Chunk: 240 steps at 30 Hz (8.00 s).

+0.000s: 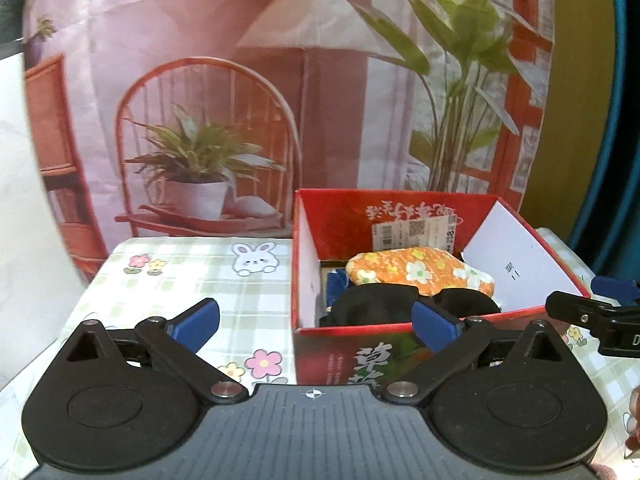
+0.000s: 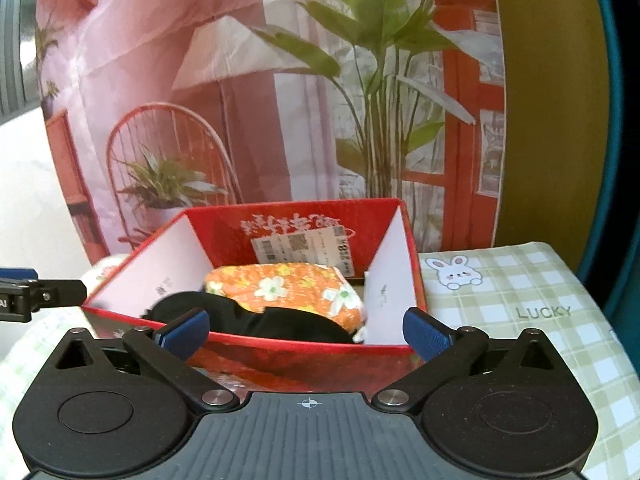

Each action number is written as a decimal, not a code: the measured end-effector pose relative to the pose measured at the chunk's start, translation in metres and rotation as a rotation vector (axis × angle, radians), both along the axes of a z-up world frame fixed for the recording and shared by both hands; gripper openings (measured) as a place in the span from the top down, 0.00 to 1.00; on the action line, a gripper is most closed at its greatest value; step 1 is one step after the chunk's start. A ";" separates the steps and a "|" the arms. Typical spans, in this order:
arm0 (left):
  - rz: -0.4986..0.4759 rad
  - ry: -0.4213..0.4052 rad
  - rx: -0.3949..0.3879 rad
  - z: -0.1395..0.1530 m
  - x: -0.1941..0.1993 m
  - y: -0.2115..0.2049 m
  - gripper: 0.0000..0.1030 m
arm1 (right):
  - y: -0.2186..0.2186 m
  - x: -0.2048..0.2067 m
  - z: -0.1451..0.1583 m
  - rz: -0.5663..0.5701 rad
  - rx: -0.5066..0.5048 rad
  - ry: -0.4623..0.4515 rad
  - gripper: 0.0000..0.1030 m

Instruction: Organize soft objects

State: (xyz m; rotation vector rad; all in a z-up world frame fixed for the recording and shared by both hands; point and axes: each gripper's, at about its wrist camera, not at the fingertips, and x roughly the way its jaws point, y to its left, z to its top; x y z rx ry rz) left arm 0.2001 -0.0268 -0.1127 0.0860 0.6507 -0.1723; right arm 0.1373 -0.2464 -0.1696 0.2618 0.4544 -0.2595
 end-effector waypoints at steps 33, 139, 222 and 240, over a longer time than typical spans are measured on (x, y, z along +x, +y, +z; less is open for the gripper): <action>0.013 -0.028 0.020 -0.027 -0.126 0.026 0.00 | 0.066 -0.110 -0.046 0.042 0.110 0.080 0.00; -0.140 0.173 -0.045 -0.083 -0.114 0.013 0.93 | 0.054 -0.123 -0.095 0.108 0.177 0.085 0.79; -0.093 0.072 -0.056 -0.042 0.119 -0.032 0.94 | -0.049 0.139 -0.015 0.060 0.025 0.167 0.84; -0.062 -0.077 -0.054 -0.011 0.078 -0.024 0.06 | -0.035 0.097 0.001 0.019 -0.075 0.071 0.13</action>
